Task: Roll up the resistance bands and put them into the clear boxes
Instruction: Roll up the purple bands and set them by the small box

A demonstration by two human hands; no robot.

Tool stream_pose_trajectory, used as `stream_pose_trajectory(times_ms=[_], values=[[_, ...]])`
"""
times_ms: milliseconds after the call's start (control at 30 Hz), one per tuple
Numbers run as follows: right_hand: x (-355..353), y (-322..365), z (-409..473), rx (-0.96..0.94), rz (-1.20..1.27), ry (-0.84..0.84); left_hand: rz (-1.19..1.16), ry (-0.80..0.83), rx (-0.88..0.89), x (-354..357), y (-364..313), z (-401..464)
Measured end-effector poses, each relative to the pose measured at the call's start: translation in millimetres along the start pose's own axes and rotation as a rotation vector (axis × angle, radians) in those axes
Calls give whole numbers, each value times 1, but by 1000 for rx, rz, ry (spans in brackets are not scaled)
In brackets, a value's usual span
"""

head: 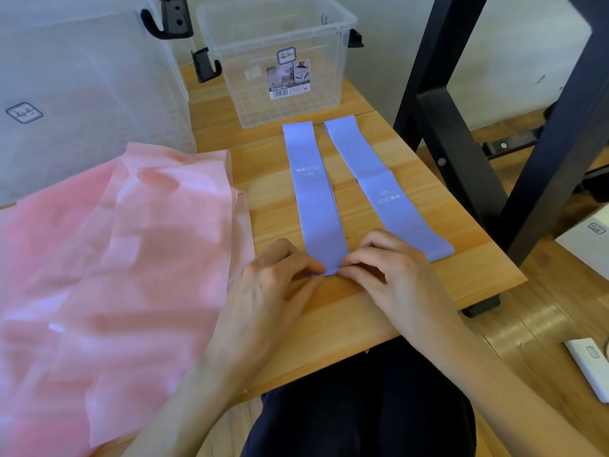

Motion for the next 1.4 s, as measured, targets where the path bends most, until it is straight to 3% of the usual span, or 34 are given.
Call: stream_pose_trajectory(times_ms=[233,400,633,767,1000,1400], values=[[-14,9,7,157,72,231,-80,119,-140,-9,-4,2],[-17,21,12,257,-60,270,-101,112,-254,-13,-6,7],[-11,22,12,250,-98,170,-33,94,-298,-13,-2,13],[-5,12,5,151,-29,91,-96,84,-218,-11,-2,9],[3,0,-9,24,4,-39,-5,23,-93,-8,1,-5],[2,2,-13,86,14,31,-99,32,-165,-9,0,-3]])
Point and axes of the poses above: each hand's wrist, its own z-axis towards the middle knuckle, its own x-axis out of the palm, y = z × x, the point moved 1 cm from there along z, towards the middle knuckle, and after that the axes turned 8 degrees about y, right-handed, at the moved point
